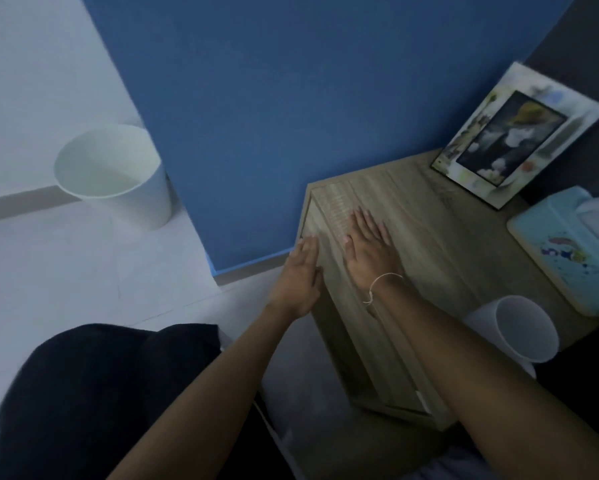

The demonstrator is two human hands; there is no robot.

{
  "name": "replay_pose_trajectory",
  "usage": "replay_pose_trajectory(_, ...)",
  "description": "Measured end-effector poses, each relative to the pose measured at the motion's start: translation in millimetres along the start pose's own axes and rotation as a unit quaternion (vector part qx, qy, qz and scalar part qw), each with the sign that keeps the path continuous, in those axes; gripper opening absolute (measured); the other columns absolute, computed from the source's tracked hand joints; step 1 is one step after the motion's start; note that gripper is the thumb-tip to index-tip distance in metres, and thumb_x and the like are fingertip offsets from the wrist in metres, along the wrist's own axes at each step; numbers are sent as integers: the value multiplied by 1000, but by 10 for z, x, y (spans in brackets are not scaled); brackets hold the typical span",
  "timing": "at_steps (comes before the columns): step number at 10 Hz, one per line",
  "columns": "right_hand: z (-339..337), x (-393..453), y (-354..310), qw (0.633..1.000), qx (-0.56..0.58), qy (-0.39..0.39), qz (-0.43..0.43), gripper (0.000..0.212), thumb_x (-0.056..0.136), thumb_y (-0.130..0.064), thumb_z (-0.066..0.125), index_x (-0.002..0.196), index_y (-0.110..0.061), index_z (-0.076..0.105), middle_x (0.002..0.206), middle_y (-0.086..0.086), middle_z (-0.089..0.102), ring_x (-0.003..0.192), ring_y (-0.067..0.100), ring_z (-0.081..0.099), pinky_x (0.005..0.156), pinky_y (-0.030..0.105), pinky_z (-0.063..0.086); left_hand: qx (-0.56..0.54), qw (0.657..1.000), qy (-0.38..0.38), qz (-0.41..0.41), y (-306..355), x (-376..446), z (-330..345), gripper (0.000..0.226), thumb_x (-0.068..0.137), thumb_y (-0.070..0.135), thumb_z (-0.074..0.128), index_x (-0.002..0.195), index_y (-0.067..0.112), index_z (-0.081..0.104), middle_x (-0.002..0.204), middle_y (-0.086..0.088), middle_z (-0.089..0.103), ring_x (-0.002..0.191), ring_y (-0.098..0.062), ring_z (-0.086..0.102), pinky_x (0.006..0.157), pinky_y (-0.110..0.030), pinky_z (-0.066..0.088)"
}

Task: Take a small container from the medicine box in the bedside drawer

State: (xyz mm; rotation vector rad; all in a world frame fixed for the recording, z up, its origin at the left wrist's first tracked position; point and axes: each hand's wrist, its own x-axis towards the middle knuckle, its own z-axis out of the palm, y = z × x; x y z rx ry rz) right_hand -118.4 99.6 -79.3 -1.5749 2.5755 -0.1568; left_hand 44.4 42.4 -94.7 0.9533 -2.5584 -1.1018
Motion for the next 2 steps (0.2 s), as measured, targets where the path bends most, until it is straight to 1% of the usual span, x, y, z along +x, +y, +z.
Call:
replay_pose_trajectory(1, -91, -22, -49, 999, 0, -35, 4, 56, 102, -33, 15, 153, -11, 5, 163, 4, 5, 150, 17, -1, 122, 41, 1, 47, 999, -9, 1, 64, -172, -249, 57, 102, 28, 28, 150, 7, 7, 160, -11, 7, 149, -23, 4, 121, -35, 4)
replay_pose_trajectory(2, -279, 48, -151, 997, 5, -79, 27, 56, 102, -30, 18, 152, -7, 10, 163, 10, 9, 150, 24, 6, 122, 42, 6, 83, 996, -1, -45, 2, -365, -606, 57, 102, 31, 24, 150, 6, 6, 161, -11, 3, 149, -24, 3, 121, -36, 4)
